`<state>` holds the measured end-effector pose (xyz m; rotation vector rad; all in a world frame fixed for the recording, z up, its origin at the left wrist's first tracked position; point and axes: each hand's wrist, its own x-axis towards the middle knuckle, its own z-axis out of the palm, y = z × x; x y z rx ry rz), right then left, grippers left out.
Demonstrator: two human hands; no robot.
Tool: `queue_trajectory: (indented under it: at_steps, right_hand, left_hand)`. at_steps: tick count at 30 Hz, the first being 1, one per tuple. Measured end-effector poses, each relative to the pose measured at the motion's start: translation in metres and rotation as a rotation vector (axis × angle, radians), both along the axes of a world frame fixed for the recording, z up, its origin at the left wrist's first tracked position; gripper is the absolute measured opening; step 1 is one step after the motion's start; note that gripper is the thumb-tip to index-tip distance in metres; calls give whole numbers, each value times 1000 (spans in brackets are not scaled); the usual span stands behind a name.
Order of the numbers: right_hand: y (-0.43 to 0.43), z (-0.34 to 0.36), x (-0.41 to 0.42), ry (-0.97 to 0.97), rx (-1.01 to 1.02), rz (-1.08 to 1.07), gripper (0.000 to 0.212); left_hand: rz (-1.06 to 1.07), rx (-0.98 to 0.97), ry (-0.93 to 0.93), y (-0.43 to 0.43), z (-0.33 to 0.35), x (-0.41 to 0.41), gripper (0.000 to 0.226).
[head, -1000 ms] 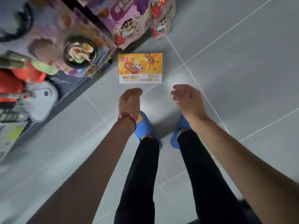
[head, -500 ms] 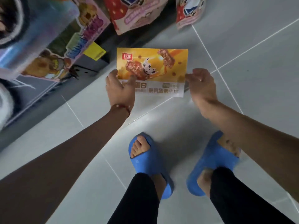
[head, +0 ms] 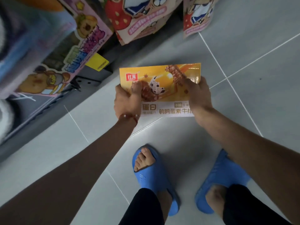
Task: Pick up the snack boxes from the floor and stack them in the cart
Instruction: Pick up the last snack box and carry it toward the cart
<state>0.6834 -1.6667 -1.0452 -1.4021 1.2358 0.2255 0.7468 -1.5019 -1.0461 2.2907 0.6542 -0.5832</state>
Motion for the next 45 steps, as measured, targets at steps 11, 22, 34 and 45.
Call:
queue_trajectory:
  at_steps: [11,22,34,45]
  right_hand:
    - [7,160,-76,73,62,-59,57]
    - [-8,354,-137,45,61,-116,56]
    - [8,558,-146,-109,52,-127,55]
    - [39,658,-150,-390,139,212,45]
  left_hand:
    - [80,-31,115,5,155,-70,73]
    - [199,-120,153,-7,361,-118,71]
    - [329,-411,50,25,553,-144,60]
    - [456,-617,-134,91,663,-203,71]
